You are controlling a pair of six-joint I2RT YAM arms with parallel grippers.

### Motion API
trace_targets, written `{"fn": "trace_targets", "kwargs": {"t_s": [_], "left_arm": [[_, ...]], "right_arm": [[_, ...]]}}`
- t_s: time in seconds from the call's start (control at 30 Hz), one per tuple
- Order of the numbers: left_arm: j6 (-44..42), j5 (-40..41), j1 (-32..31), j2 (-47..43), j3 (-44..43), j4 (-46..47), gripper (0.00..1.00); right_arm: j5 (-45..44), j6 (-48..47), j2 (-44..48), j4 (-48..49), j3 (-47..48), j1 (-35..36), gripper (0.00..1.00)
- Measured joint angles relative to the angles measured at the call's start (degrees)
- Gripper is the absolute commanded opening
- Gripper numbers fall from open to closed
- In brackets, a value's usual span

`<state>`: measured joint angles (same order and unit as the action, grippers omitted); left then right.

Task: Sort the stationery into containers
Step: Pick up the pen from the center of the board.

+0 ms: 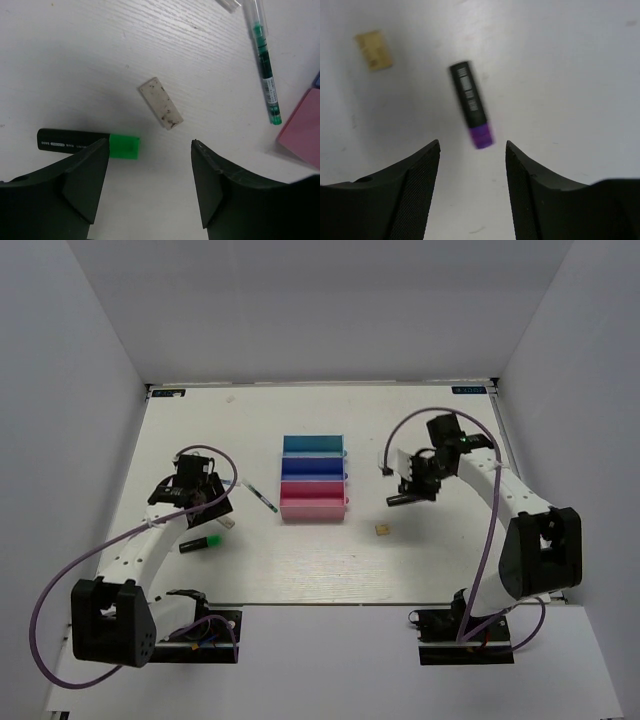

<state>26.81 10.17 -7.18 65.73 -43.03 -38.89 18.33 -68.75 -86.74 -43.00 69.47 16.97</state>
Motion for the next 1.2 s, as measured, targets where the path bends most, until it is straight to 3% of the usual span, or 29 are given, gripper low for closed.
{"fn": "trace_targets", "kwargs": {"t_s": [0.13,0.3,0.97,1.2], "left_arm": [[0.4,-1.6,0.0,-1.6,0.8,-1.1,0.78],[-0.6,-3.2,0.0,-6.4,2.7,-3.1,0.78],[-5.1,-3.0,-2.4,-12.6,5.2,-7.8,0.79],[-5.4,-1.9,-2.8,-14.3,5.3,-9.1,0.79]], "right_arm": [[4.0,-12.9,1.1,-7.0,-10.3,-4.7,0.59],[8.0,-19.5,-2.9,-9.3,-9.1,-5.4,0.59],[4.5,-20.2,-19.0,-1.7,0.8,-6.9,0.60],[1.6,-21.2,-24.4,-5.6,6.3,-6.9,0.52]]}}
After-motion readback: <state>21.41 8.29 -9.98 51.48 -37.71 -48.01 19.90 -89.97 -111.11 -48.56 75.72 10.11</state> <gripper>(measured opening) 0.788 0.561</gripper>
